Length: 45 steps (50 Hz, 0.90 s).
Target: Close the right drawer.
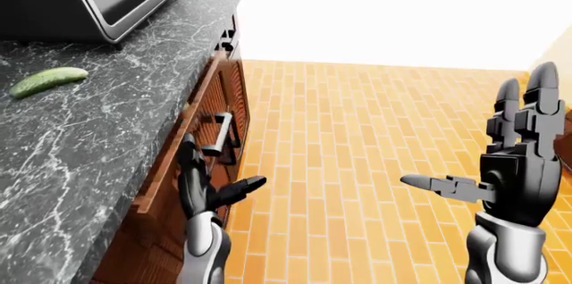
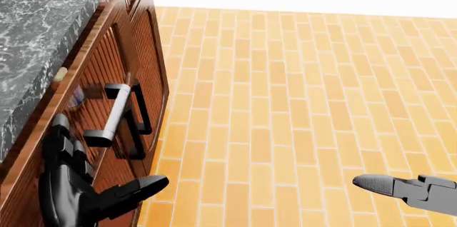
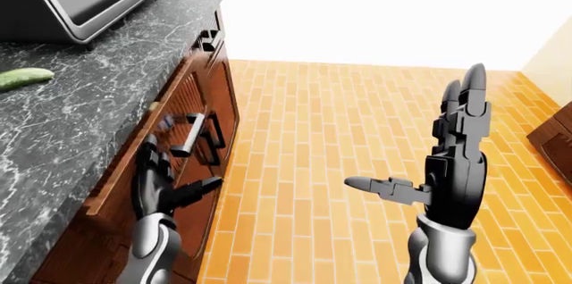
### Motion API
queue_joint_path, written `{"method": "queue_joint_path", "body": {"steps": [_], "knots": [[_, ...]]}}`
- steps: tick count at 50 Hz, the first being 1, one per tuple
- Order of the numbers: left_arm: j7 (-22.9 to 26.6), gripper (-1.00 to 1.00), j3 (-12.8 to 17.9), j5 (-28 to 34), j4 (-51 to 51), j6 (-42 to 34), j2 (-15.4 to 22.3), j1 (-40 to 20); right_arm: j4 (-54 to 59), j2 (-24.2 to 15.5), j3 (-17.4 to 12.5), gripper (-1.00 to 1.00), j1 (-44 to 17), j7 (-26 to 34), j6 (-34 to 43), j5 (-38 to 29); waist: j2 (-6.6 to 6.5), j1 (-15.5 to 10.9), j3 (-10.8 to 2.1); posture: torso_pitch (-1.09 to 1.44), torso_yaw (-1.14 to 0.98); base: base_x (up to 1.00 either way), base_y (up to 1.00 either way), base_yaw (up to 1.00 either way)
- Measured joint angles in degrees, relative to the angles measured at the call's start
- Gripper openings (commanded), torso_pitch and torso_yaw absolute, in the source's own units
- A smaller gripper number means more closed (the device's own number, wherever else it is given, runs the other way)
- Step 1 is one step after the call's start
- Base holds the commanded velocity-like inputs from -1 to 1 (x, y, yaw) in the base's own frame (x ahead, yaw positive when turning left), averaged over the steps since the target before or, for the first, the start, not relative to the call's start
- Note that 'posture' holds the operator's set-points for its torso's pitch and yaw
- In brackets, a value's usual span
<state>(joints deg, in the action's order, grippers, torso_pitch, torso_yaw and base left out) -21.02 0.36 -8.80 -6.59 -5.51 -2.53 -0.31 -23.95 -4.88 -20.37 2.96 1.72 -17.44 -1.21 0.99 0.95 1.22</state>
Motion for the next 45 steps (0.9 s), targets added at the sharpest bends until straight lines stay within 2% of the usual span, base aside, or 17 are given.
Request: {"method": "queue_joint_path", "body": {"steps": [11, 36, 45], "knots": [[-2.11, 1.00, 6.03, -3.36, 4.31, 0.64, 2.66, -3.97, -0.14, -0.05, -0.22, 1.00, 0.05, 0.02, 0.01, 0.02, -0.35, 0.35, -0.21, 0.00, 0.00, 0.00, 0.00, 0.00], [-4.89, 1.00, 10.16, -9.33, 5.45, -0.40, 5.71, -4.95, 0.43, 0.05, 0.30, 1.00, -0.06, 0.22, -0.29, -0.37, -0.38, 0.35, 0.02, 0.00, 0.00, 0.00, 0.00, 0.00], [-4.93, 1.00, 13.88, -14.00, 9.64, -0.36, 9.36, -7.45, 0.62, -0.04, 0.20, 1.00, 0.08, 0.20, -0.36, -0.60, -0.46, 0.98, 0.54, 0.00, 0.00, 0.00, 0.00, 0.00]]}}
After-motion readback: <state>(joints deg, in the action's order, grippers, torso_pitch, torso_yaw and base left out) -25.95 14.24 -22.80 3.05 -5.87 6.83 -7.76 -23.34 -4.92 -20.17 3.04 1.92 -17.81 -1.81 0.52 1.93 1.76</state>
